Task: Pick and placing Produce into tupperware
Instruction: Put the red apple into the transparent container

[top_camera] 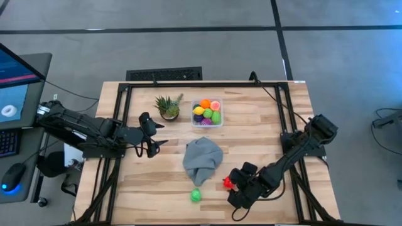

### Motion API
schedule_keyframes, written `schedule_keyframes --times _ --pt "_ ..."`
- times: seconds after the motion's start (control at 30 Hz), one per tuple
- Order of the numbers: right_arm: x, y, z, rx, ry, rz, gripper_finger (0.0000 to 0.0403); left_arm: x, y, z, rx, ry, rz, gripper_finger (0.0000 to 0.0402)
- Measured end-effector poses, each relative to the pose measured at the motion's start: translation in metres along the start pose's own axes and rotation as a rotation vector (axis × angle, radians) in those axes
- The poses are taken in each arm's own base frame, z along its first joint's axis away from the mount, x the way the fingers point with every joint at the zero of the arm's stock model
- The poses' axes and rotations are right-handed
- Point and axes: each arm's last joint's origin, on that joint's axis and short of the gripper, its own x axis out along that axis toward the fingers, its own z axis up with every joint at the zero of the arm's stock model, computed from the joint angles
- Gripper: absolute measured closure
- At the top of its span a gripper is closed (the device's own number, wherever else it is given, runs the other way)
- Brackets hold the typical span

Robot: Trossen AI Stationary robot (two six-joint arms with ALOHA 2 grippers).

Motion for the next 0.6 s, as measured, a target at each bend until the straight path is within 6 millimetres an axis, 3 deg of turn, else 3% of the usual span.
schedule_keyframes --times 0.6 --pt "0.007 -0.018 0.015 0.033 0.132 -0.064 0.0091 0.000 0.000 -0.002 0.015 0.027 -0.015 0.0090"
